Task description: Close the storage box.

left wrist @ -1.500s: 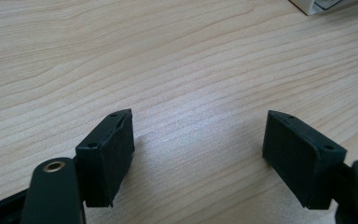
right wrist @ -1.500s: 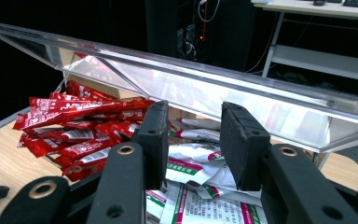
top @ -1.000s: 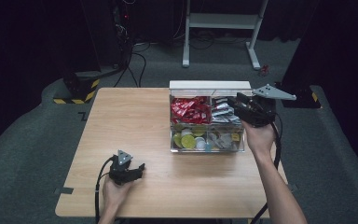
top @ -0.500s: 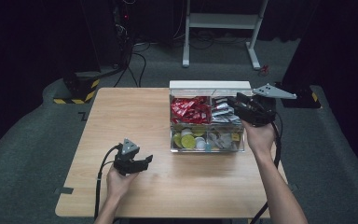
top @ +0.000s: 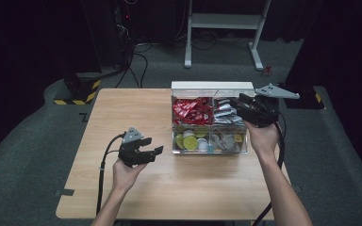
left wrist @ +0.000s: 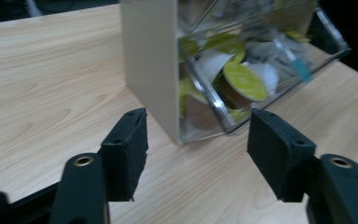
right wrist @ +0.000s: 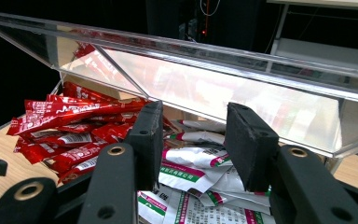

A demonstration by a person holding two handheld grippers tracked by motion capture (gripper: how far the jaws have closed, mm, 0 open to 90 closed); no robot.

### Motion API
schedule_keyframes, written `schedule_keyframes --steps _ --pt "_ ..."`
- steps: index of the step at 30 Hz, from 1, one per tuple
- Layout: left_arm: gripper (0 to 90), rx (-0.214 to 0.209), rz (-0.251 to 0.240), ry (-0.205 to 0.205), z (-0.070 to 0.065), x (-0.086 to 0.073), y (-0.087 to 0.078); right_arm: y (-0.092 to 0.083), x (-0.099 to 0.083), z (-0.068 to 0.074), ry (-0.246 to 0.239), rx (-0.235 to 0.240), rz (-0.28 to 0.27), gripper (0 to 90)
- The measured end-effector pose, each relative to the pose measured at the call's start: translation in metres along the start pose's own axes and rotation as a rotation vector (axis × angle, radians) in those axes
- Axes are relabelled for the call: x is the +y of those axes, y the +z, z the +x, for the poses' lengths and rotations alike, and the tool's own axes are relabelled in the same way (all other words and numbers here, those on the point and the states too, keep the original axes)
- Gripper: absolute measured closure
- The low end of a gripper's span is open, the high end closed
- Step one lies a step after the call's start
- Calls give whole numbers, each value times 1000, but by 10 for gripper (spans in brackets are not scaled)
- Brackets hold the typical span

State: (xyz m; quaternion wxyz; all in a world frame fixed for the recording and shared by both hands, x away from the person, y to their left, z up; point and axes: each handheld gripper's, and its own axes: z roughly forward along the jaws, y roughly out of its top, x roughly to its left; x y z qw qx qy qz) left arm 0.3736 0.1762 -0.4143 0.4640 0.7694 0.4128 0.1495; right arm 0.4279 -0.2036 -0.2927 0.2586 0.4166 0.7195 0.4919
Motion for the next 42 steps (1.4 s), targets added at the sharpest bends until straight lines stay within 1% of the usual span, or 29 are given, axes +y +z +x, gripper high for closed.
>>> schedule_keyframes --steps 6,10,14,22,28,31,32,35,39,42 --pt "369 -21 -47 9 -5 22 -6 0 1 0 5 0 5 566" --pt "367 -28 -71 37 -9 36 -9 0 1 0 3 1 9 566" --pt "367 -32 -90 56 -15 50 -11 0 1 1 4 -3 11 565" --pt "374 -42 -109 90 -27 73 -9 0 2 0 7 0 11 565" --pt "388 -43 -128 127 -36 91 -6 0 2 0 6 2 13 565" --pt "394 -56 -143 116 -37 101 -5 0 1 0 12 5 11 565" --pt "397 -60 -143 115 -37 104 -4 0 1 -1 13 7 10 565" --pt "410 -51 -130 122 -39 111 2 0 1 -1 14 8 11 566" --pt "421 -42 -107 134 -43 117 11 0 1 -1 14 6 11 566" --pt "431 -45 -97 136 -45 121 17 0 1 -1 14 7 10 566"
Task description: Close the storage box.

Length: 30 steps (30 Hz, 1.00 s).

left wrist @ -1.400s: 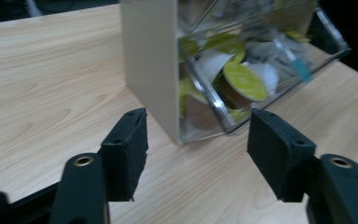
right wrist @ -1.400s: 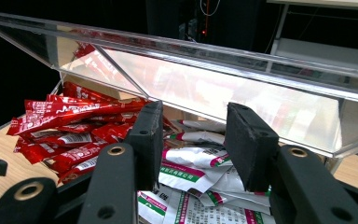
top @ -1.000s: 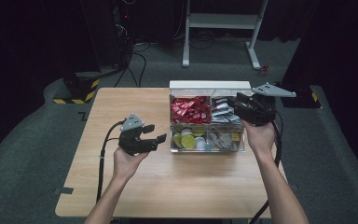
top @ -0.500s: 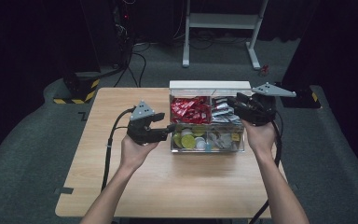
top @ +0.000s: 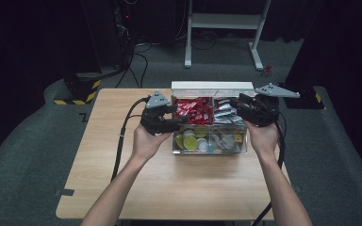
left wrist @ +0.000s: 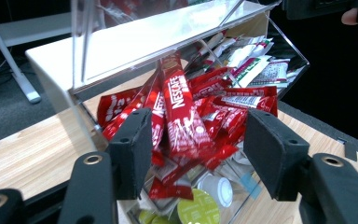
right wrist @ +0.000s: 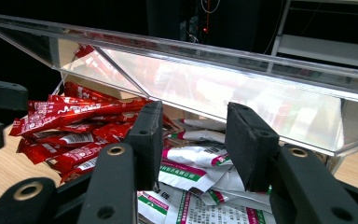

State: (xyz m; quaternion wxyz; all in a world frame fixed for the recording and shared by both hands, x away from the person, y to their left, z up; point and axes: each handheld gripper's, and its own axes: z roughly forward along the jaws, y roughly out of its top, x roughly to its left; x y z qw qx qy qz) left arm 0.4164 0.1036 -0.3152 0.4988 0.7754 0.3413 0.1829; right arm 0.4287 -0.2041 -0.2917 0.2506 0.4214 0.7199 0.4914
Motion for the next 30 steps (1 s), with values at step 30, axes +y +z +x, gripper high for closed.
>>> schedule_keyframes --steps 30 --pt "730 -17 89 12 3 7 21 1 -1 0 -1 -4 2 566"
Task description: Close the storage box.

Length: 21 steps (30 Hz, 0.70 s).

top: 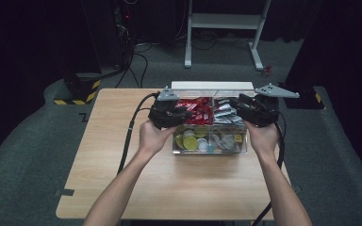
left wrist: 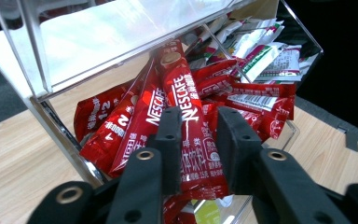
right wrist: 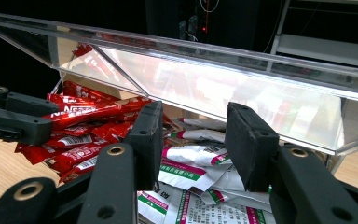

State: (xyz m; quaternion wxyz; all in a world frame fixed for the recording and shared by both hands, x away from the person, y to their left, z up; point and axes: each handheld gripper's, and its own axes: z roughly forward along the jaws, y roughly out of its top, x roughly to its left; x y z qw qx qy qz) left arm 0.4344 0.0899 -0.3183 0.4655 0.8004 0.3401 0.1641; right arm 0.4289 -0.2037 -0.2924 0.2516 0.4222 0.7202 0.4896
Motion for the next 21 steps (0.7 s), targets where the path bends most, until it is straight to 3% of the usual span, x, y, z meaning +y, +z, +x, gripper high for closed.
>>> schedule_keyframes --steps 8,21 --pt "806 20 2 39 -2 -1 -6 0 0 0 1 2 0 566" --pt "832 -9 -31 64 -4 -4 -24 0 0 0 4 2 -3 566"
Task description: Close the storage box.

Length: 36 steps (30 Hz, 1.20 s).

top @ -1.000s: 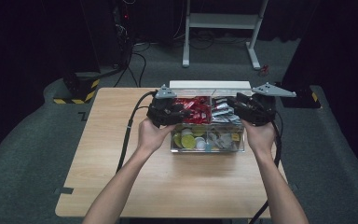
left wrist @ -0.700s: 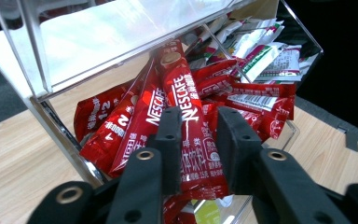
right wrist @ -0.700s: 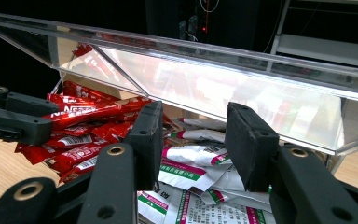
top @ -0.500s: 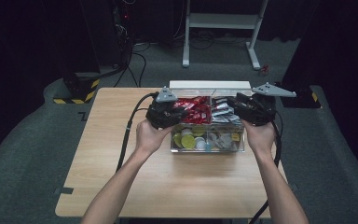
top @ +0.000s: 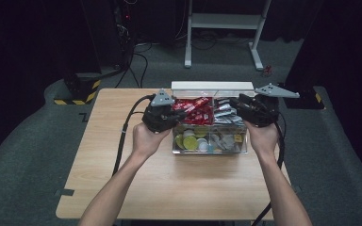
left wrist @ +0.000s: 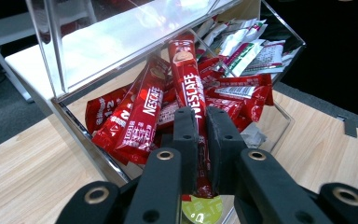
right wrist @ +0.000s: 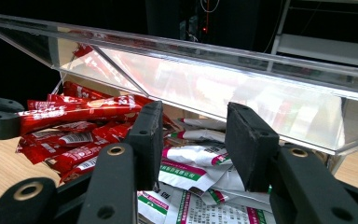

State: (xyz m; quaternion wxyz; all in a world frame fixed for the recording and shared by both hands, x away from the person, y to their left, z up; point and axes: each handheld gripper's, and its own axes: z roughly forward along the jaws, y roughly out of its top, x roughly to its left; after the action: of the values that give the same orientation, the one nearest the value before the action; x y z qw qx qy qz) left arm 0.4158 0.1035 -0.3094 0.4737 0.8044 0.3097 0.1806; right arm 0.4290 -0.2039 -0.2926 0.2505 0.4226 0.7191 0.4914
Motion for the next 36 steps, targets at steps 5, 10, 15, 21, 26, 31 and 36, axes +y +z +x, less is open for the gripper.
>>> schedule_keyframes --steps 5,10,15,21,26,31,36 --pt "837 -10 -12 -6 0 -4 -7 0 0 0 2 2 -2 566" --pt "840 -17 -15 0 0 -6 -13 0 -1 -1 6 6 -4 566" --pt "842 -19 -24 5 -1 -8 -20 0 -1 -1 10 10 -9 566" --pt "844 -22 -39 0 -2 -10 -28 0 -1 -2 11 10 -9 566" --pt "844 -23 -52 3 -2 -14 -36 1 -2 -2 13 9 -9 564" --pt "846 -18 -77 -8 -2 -23 -47 1 -3 -4 17 6 -6 560" --pt "848 -22 -91 -31 2 -31 -55 1 -3 -4 15 3 -3 559"
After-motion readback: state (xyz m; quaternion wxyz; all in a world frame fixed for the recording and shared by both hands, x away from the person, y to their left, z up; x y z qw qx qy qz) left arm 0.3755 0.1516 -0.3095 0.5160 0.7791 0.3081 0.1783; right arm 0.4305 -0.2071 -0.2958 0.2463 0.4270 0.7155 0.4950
